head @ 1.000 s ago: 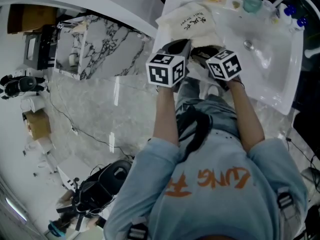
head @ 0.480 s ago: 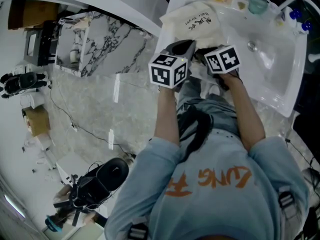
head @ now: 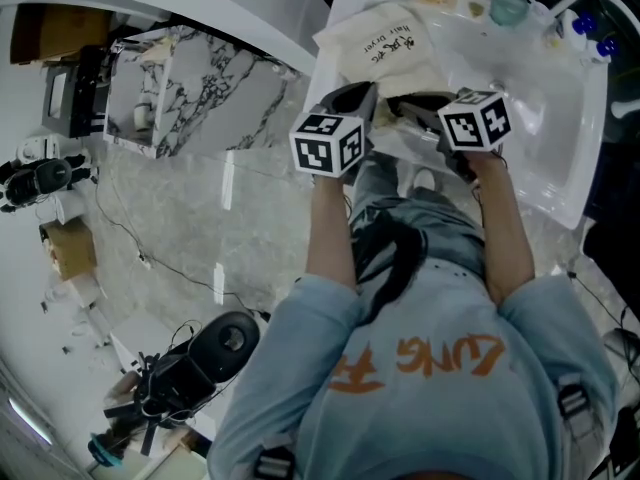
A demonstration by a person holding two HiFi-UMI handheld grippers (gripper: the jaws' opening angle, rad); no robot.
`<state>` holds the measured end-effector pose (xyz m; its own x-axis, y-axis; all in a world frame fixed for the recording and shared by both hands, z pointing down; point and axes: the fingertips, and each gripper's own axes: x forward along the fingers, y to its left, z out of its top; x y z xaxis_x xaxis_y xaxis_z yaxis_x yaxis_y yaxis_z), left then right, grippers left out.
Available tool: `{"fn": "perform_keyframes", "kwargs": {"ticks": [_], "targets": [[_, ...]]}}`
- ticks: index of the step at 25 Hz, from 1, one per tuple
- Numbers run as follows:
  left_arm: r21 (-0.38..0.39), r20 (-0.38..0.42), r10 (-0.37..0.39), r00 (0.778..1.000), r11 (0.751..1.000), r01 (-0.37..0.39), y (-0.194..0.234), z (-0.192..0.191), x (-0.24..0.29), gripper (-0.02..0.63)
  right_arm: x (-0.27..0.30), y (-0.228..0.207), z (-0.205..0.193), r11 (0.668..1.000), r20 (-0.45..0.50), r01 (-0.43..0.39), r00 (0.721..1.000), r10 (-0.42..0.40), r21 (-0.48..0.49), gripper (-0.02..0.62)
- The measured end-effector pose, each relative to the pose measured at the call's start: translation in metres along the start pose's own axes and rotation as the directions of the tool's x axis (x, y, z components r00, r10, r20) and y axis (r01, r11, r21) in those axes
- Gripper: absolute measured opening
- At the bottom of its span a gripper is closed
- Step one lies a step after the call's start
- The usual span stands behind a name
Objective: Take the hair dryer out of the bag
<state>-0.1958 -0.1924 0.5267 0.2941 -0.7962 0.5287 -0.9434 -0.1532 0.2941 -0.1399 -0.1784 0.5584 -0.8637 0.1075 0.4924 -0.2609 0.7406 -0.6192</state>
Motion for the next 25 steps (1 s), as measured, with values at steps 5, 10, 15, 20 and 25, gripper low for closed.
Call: {"fn": "perform_keyframes", "kwargs": {"ticks": [5, 10, 15, 20, 25], "targets": [[-0.04, 0.08, 0.02, 0.997, 0.999, -0.016, 0.002, 0.009, 0.001, 0.008, -0.024, 0.012, 0.01, 0.997, 0.095, -0.073, 0.993, 0.074, -0.009, 0.034], [-0.067, 0.115, 0.073, 0.991, 0.996, -0.066, 0.01, 0.012, 0.0, 0.008, -0.049, 0.036, 0.018, 0.988, 0.147, -0.132, 0.979, 0.142, -0.079, 0.034], [-0.09, 0.14, 0.107, 0.984, 0.991, -0.094, 0.014, 0.016, 0.001, 0.008, -0.085, 0.057, 0.025, 0.968, 0.197, -0.195, 0.954, 0.224, -0.159, 0.031], [-0.098, 0.139, 0.137, 0.981, 0.987, -0.124, 0.017, 0.016, 0.004, 0.008, -0.131, 0.064, 0.036, 0.963, 0.318, -0.211, 0.913, 0.257, -0.17, 0.017], [-0.069, 0.123, 0.135, 0.983, 0.99, -0.127, 0.01, 0.013, 0.01, 0.008, -0.172, 0.055, 0.044, 0.979, 0.447, -0.15, 0.873, 0.197, -0.14, 0.015]]}}
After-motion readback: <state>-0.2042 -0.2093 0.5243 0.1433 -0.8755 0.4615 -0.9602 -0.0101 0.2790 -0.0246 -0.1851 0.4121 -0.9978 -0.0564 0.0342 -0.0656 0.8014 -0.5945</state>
